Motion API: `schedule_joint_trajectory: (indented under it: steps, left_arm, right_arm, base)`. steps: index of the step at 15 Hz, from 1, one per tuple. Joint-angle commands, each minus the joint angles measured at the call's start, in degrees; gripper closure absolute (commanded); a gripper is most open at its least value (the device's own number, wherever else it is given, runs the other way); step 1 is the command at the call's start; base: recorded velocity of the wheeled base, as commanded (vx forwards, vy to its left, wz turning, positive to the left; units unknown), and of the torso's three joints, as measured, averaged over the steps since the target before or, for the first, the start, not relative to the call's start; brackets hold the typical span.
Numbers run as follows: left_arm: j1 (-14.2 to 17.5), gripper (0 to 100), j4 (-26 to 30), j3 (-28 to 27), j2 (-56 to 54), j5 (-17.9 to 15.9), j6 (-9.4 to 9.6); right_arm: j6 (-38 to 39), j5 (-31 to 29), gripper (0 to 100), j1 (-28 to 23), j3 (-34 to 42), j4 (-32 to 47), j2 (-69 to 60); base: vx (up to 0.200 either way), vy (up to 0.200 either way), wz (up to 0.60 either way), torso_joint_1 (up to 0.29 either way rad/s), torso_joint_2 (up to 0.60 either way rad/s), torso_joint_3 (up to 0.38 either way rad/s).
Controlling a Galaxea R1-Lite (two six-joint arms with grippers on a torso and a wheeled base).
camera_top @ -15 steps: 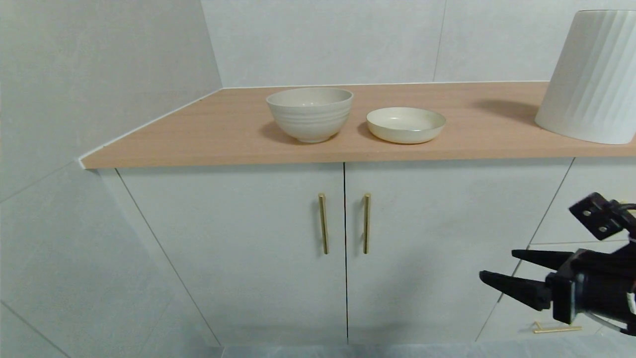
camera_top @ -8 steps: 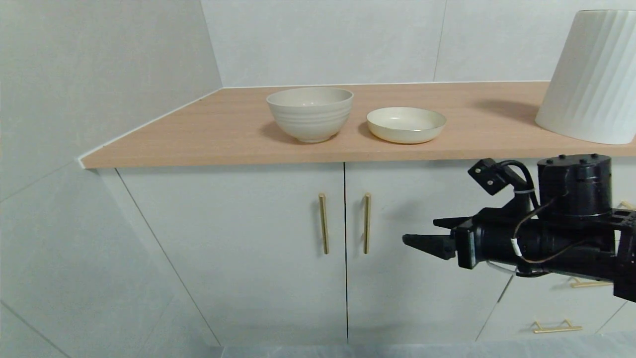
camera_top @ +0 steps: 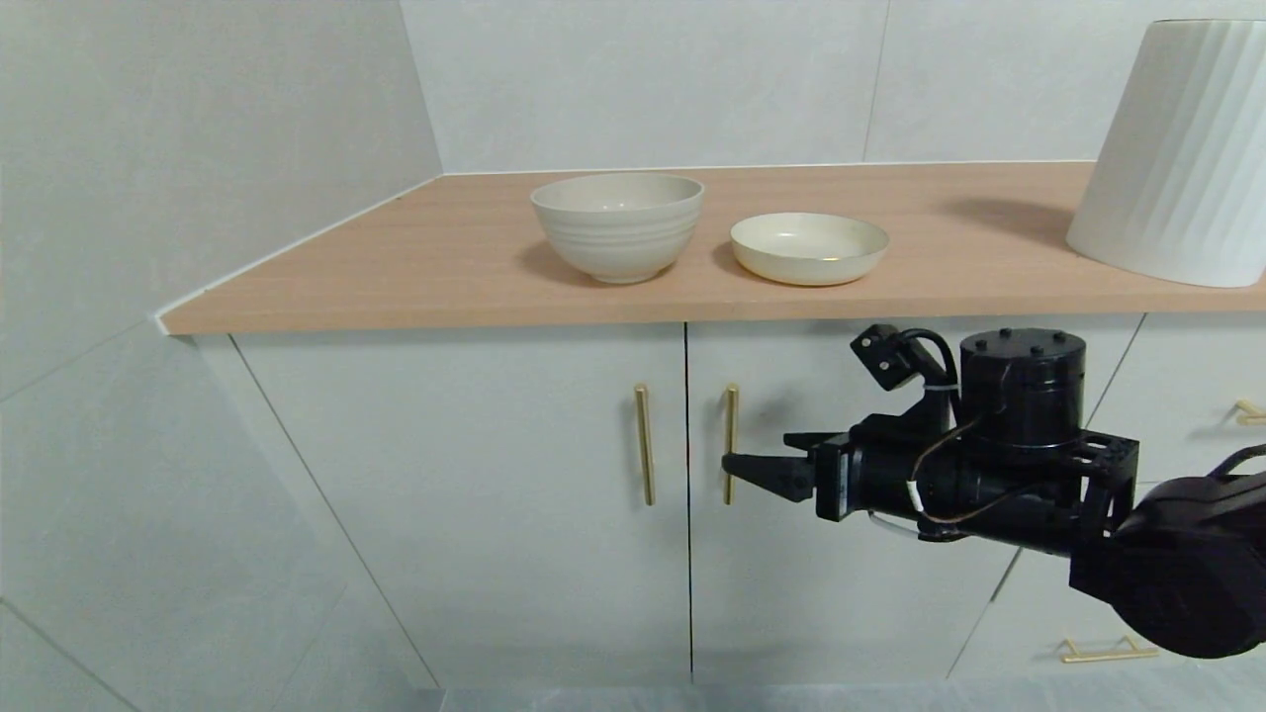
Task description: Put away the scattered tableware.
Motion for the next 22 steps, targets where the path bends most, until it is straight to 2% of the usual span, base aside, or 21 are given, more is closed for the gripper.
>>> schedule_joint_trajectory:
  steps: [1, 5, 13, 22]
  left_arm:
    - [0.00, 0, -0.01, 0.00, 0.02, 0.01, -0.01]
    - [0.00, 0, -0.01, 0.00, 0.02, 0.01, -0.01]
    - [0.00, 0, -0.01, 0.00, 0.02, 0.01, 0.08]
    - [0.00, 0, -0.01, 0.00, 0.02, 0.01, 0.08]
  right_arm:
    - [3.24, 0.02, 0, 1.67, 0.02, -2.95, 3.30]
    - [6.14, -0.95, 0, 2.37, 0.10, -10.86, 6.81]
    - [6.58, -3.68, 0, 3.25, -0.42, -17.10, 11.38]
    - [10.89, -3.41, 0, 4.57, -0.95, -17.62, 11.29]
  base:
    - [0.000, 0.000, 0.00, 0.000, 0.00, 0.000]
    - [0.000, 0.000, 0.00, 0.000, 0.00, 0.000]
    - [0.000, 0.000, 0.00, 0.000, 0.00, 0.000]
    - [0.000, 0.000, 0.00, 0.000, 0.00, 0.000]
